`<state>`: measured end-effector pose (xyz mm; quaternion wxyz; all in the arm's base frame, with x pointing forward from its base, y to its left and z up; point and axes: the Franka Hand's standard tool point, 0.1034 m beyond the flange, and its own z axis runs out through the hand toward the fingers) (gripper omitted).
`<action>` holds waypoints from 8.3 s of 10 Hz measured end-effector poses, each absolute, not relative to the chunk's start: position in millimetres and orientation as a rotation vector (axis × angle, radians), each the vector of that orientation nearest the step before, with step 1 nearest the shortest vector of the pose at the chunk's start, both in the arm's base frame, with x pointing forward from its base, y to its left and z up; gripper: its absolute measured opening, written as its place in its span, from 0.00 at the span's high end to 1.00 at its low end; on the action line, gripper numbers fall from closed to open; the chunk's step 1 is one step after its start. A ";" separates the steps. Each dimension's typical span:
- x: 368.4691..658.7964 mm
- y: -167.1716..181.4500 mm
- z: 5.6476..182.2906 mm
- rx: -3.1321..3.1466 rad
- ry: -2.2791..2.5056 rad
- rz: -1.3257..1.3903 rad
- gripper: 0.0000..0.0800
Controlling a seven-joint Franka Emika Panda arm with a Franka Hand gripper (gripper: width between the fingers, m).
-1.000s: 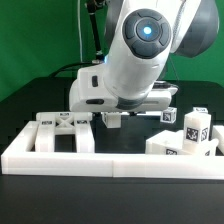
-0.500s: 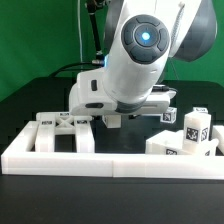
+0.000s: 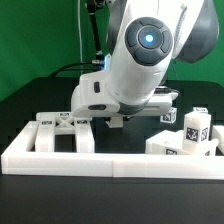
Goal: Assemble chair
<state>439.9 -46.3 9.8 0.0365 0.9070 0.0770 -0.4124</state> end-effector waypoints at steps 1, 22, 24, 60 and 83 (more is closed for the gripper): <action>440.0 -47.0 9.9 2.786 0.235 -1.267 0.64; 556.7 -34.0 140.6 3.087 0.233 0.004 0.64; 576.9 -16.1 148.6 3.102 0.180 0.198 0.64; 590.2 10.3 116.6 2.980 0.026 0.946 0.64; 585.1 32.4 85.0 3.017 0.046 0.920 0.64</action>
Offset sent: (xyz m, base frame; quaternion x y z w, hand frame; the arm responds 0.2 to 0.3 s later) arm 0.0157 0.0047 0.0245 0.0112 -0.0126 -0.0076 0.9998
